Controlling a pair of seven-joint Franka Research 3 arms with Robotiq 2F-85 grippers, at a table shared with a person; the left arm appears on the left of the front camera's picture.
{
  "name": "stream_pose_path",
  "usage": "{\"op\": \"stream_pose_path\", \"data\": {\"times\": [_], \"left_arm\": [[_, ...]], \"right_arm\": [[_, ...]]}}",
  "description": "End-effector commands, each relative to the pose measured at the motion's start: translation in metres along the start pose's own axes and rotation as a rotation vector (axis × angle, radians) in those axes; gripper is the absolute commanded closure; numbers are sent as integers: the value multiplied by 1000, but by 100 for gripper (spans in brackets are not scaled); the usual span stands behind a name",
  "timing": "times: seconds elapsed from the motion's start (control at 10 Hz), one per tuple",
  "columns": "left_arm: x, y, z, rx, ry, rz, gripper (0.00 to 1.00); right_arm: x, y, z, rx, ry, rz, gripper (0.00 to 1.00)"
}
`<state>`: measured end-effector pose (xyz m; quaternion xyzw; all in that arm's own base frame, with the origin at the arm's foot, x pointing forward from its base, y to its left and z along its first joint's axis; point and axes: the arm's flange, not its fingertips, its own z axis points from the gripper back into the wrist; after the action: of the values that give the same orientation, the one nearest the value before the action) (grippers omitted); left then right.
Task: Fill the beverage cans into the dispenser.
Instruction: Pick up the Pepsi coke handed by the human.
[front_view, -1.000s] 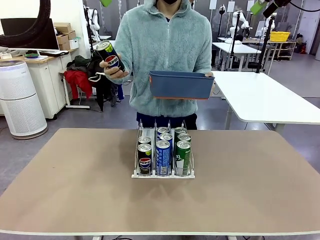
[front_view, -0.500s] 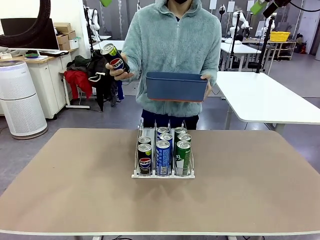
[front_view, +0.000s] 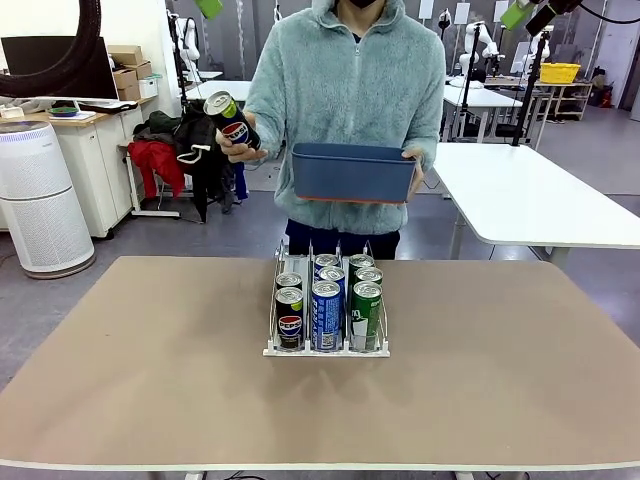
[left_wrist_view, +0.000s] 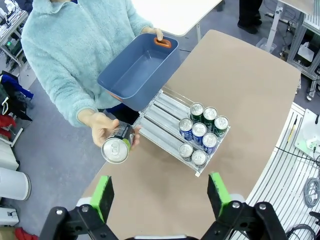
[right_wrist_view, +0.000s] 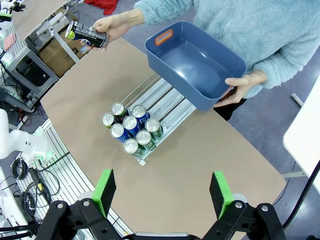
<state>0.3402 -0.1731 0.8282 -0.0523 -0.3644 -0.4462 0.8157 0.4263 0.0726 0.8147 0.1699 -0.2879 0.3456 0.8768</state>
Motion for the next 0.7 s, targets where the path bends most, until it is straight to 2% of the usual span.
{"op": "stream_pose_path", "data": {"times": [0.0,0.3,0.6], "left_arm": [[-9,6,-7,35,19,24,0],[-17,18,-19,20,24,45,0],[-23,30,-37,79,36,49,0]], "right_arm": [[-2,2,0,7,-2,4,0],[-2,2,0,7,-2,4,0],[-2,2,0,7,-2,4,0]]}}
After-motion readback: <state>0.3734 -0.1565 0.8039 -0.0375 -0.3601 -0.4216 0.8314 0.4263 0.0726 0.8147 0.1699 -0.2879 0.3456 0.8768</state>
